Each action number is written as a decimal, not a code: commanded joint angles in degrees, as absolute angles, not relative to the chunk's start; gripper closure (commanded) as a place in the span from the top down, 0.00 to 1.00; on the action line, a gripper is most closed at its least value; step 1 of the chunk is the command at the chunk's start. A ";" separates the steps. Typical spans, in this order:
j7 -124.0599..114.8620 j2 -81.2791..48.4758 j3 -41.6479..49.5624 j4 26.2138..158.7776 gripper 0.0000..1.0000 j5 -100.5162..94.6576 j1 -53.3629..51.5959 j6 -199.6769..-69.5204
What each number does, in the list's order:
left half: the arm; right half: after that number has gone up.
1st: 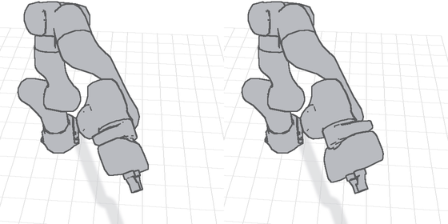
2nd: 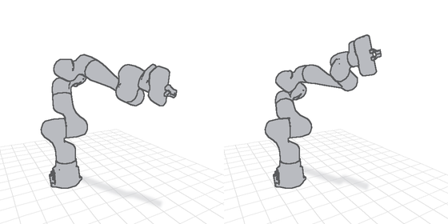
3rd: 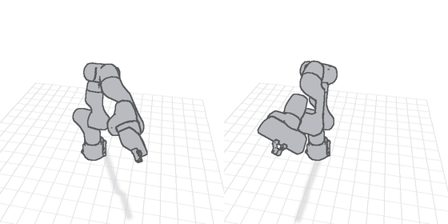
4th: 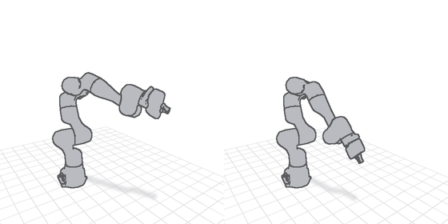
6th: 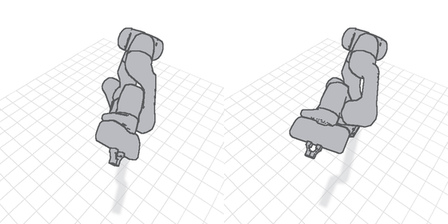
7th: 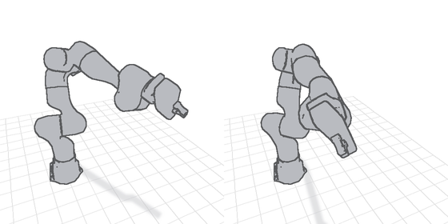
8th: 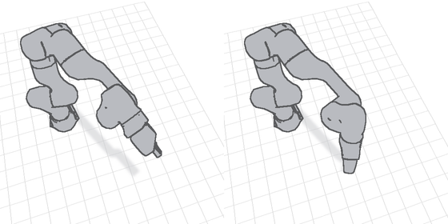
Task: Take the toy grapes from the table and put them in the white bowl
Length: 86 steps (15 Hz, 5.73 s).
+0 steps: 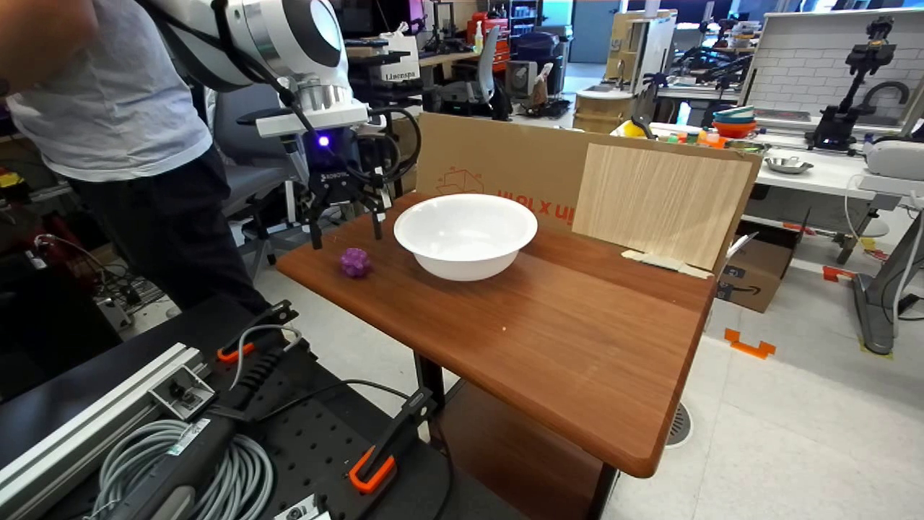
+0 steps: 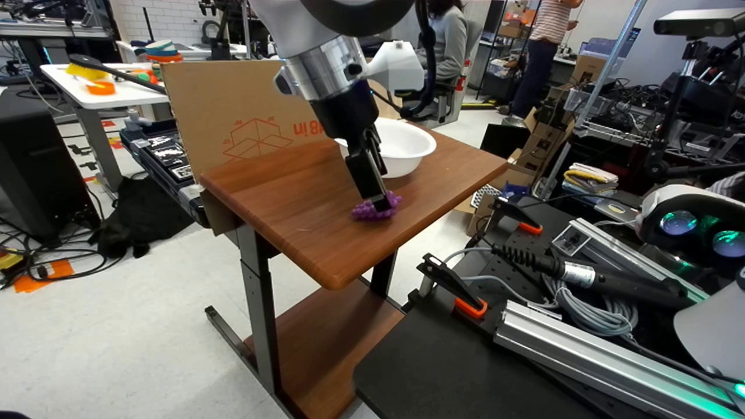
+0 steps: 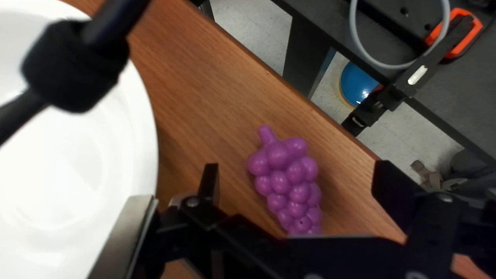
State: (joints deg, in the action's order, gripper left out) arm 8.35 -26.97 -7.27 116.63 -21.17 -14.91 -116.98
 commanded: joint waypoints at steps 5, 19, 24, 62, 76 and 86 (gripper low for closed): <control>5.35 -23.54 -8.50 124.19 1.00 -27.18 -16.71 -134.28; 6.47 -26.21 -8.37 124.52 1.00 -25.07 -15.06 -135.12; 6.86 -25.72 -7.61 126.60 0.75 -24.34 -13.23 -135.54; 6.87 -37.74 -3.27 99.68 0.19 0.06 -0.45 -116.93; 7.75 -36.08 -2.98 101.76 1.00 -1.09 -0.44 -118.52; 7.99 -25.45 -2.91 116.91 1.00 -0.79 0.01 -130.92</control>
